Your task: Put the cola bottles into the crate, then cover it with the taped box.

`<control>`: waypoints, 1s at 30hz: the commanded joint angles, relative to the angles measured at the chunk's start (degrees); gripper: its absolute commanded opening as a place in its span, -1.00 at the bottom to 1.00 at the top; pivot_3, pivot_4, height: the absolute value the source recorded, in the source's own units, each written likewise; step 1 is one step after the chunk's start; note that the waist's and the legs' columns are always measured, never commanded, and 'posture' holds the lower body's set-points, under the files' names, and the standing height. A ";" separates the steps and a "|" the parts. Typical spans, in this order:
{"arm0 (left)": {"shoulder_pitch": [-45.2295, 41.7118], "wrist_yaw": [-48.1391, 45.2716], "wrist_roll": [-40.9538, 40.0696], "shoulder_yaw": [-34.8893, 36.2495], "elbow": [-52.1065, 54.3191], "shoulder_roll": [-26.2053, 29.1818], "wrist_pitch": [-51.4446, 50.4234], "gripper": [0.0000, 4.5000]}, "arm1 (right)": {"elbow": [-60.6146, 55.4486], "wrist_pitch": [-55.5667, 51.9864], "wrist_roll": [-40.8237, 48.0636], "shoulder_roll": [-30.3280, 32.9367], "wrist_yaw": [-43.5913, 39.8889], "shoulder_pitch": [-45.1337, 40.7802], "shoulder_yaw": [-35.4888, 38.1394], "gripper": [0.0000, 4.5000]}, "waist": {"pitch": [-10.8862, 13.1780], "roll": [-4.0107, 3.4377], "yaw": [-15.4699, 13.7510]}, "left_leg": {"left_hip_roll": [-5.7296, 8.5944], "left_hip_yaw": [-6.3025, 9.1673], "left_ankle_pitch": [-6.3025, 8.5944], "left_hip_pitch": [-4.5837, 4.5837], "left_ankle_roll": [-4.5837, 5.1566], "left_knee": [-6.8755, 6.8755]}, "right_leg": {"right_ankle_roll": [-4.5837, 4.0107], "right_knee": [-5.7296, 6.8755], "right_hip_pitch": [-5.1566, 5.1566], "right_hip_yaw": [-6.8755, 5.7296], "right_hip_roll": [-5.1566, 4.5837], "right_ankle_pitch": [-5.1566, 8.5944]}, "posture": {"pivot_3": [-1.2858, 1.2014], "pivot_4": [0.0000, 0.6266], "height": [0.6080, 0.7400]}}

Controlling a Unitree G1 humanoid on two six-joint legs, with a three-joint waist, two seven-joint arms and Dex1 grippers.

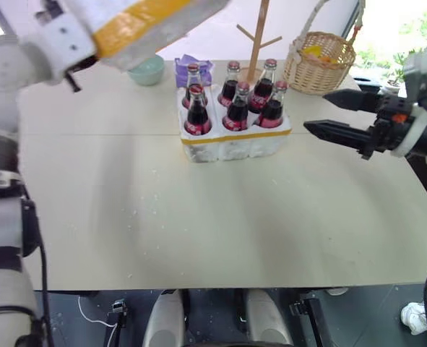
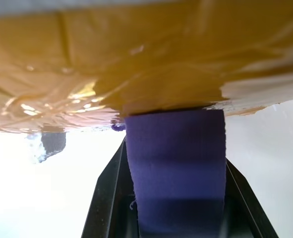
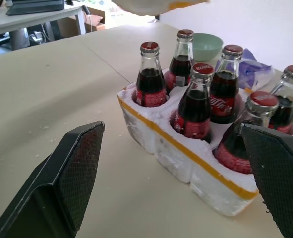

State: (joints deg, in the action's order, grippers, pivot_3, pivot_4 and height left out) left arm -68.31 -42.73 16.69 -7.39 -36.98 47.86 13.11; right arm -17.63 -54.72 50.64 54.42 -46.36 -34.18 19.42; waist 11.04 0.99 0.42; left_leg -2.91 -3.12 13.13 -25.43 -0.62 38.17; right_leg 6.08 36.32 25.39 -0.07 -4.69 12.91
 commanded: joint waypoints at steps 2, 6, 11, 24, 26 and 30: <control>-0.24 5.08 6.56 -2.73 7.04 0.45 2.60 -0.51 | -3.00 -0.51 2.58 -0.18 3.58 0.63 4.55 1.00 | 0.00 0.00 0.39 | 0.00 -0.01 0.00 0.04 0.00 -0.01 | 0.00 0.00 0.01 0.02 0.01 0.00 | 0.03 -0.52 1.00; 0.89 10.96 13.56 -6.22 8.40 -0.34 4.48 -0.51 | -3.26 -1.15 4.27 -0.30 6.08 2.03 6.80 1.00 | 0.00 0.00 0.18 | -0.02 0.01 0.00 0.07 0.01 -0.03 | 0.00 0.02 -0.01 0.01 0.04 0.00 | 0.03 -0.52 1.00; 1.60 15.28 18.19 -8.35 8.85 -2.13 4.63 -0.51 | -3.86 -0.61 3.79 0.72 6.97 4.96 7.57 1.00 | -0.01 0.00 -0.06 | 0.00 0.01 0.00 0.05 0.01 0.01 | 0.00 0.01 -0.03 0.03 0.03 0.00 | 0.03 -0.52 1.00; 2.78 18.96 26.96 -12.32 12.19 -5.63 4.15 -0.51 | -3.86 0.71 4.03 1.41 6.89 7.15 8.27 1.00 | -0.02 0.02 -1.36 | 0.02 0.04 0.00 0.08 0.01 0.06 | 0.00 -0.01 -0.12 0.02 0.02 0.00 | 0.03 -0.52 1.00; 4.20 17.63 26.52 -12.06 15.50 -5.74 3.72 -0.51 | -3.76 0.91 4.09 1.24 7.13 7.21 8.44 1.00 | -0.03 0.02 -1.33 | 0.03 0.04 0.00 0.07 0.01 0.07 | 0.01 -0.04 -0.14 0.02 0.01 0.00 | 0.03 -0.52 1.00; 5.23 15.52 27.50 -11.55 20.16 -4.82 2.15 -0.51 | -3.89 1.15 4.48 0.83 7.71 7.46 8.60 1.00 | -0.03 0.02 -1.30 | 0.03 0.07 0.00 0.08 0.01 0.07 | 0.01 -0.05 -0.16 0.02 0.02 0.00 | 0.03 -0.52 1.00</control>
State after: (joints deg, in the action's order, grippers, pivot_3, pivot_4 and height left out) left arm -63.24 -26.09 43.37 -18.99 -19.79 42.37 15.31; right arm -20.15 -54.64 54.33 55.09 -39.06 -26.37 25.65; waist 11.01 1.00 -0.88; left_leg -2.89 -3.06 13.12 -25.35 -0.61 38.24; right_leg 6.09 36.27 25.23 -0.05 -4.67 12.91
